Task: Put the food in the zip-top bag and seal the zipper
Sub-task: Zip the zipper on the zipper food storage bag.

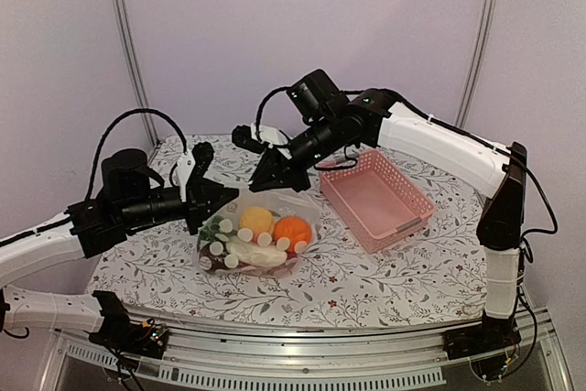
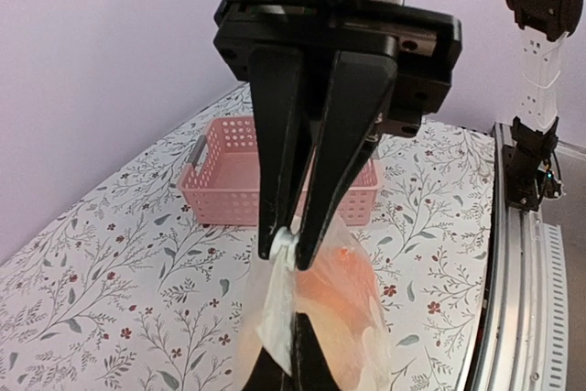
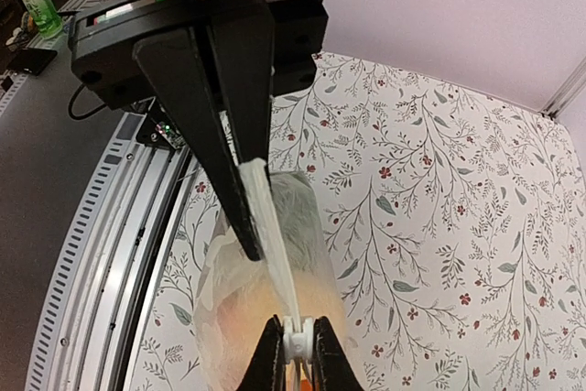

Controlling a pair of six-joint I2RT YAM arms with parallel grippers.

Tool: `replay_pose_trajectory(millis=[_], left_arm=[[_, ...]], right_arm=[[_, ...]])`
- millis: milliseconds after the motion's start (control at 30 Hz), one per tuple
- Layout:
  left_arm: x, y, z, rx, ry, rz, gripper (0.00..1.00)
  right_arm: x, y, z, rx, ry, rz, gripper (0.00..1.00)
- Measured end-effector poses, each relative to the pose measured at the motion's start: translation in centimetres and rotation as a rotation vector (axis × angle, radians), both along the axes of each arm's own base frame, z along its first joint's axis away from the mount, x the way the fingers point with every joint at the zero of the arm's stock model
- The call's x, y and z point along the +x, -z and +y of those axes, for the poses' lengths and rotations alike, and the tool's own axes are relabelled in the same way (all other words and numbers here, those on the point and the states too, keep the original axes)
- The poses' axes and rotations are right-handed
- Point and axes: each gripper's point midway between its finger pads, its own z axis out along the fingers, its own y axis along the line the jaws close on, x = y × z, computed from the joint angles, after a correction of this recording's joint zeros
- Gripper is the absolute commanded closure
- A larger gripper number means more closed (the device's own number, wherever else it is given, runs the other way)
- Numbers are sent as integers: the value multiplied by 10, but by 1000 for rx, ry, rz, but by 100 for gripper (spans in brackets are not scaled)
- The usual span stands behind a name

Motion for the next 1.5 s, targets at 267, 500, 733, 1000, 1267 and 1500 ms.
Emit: replay_pose_trajectory(millis=[267, 500, 733, 1000, 1267, 1500], left_arm=[[3, 1, 19, 16, -59, -10, 100], [4, 6, 28, 37, -83, -1, 100], [6, 16, 32, 54, -94, 16, 100], [8, 21, 35, 60, -103, 25, 100], [9, 23, 37, 62, -106, 29, 100], [10, 23, 37, 59, -104, 29, 100]], right_arm=[[21, 20, -12, -52, 40, 28, 99], [38, 51, -36, -126, 75, 69, 100], [48, 80, -59, -188, 102, 126, 100], [57, 99, -78, -226, 129, 165, 97], [57, 102, -81, -233, 128, 171, 97], [56, 102, -83, -231, 119, 183, 83]])
